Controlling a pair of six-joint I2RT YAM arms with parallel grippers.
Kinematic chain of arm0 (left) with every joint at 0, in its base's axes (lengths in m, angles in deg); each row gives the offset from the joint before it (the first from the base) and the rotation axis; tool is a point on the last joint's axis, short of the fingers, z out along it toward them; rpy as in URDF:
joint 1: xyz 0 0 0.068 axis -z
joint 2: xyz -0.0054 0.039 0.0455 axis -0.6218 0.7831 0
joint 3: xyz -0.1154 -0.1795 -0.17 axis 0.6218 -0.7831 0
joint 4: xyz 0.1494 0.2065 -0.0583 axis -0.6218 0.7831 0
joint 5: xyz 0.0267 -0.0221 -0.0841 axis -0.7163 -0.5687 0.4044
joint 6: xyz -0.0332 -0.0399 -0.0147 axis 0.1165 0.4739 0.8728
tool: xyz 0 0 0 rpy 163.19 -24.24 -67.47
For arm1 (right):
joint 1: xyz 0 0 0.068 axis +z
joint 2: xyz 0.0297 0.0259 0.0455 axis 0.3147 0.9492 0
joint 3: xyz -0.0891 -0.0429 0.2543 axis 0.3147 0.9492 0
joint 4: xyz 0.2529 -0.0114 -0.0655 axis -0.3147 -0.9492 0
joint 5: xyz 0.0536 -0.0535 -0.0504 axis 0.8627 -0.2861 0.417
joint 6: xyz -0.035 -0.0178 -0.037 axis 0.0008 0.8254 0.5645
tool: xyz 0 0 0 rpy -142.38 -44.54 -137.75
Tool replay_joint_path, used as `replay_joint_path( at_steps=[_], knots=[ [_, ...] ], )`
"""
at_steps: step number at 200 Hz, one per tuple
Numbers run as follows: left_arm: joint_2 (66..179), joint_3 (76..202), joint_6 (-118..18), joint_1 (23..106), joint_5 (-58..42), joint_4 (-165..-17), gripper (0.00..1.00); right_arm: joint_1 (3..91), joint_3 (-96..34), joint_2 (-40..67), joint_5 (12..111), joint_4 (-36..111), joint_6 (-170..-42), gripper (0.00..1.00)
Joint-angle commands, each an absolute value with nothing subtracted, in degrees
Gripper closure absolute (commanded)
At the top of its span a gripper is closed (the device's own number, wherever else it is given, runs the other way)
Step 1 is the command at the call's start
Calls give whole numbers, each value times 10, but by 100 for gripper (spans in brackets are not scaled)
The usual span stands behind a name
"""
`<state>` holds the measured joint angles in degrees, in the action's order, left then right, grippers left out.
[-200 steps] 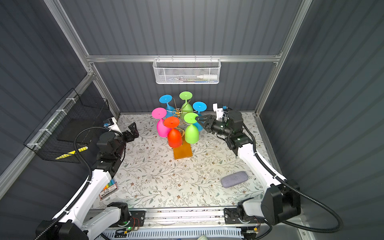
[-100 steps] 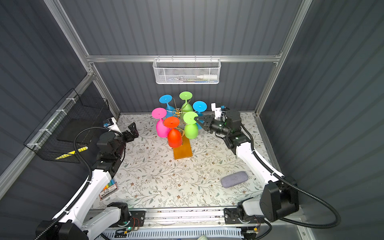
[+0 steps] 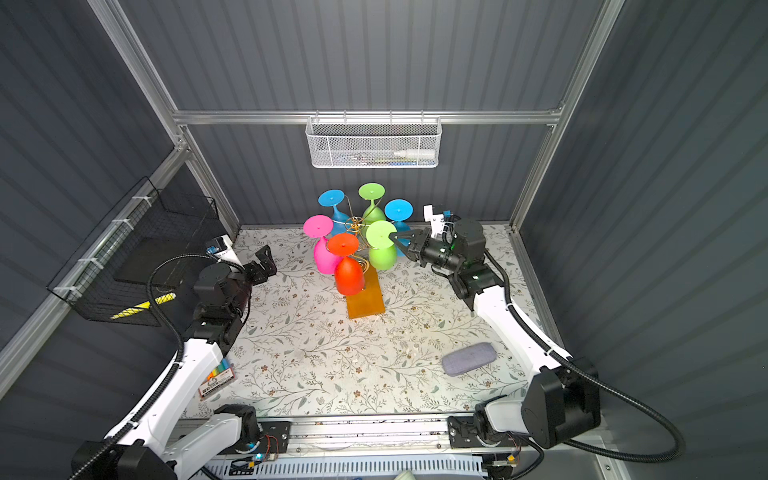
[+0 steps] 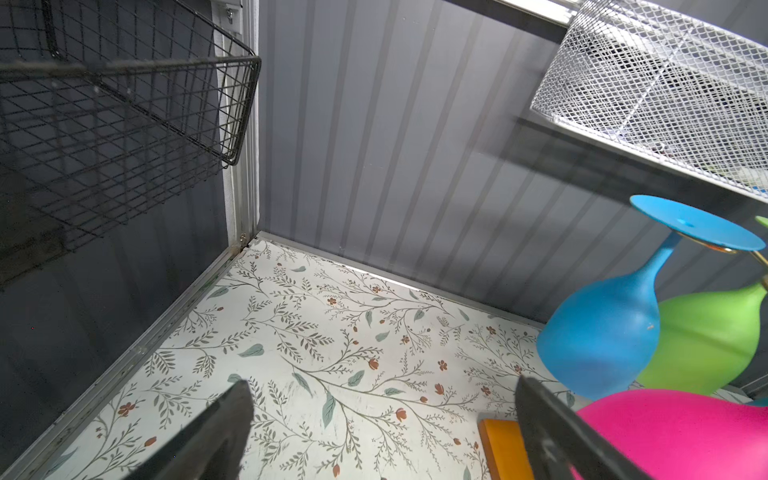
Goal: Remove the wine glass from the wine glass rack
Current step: 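Close the right gripper on the lime green glass's foot on the rack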
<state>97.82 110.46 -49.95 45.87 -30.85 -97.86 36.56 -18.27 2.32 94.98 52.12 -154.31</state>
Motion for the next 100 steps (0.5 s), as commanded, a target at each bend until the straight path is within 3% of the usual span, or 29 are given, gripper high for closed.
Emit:
replay_joint_path(
  at_steps=[1,100],
  knots=[
    [966,1111,-496,456,-311,-971,0,369,-202,5,956,518,-1545,100],
    [966,1112,-490,456,-309,-970,0,392,-187,-8,961,500,-1544,100]
  ],
)
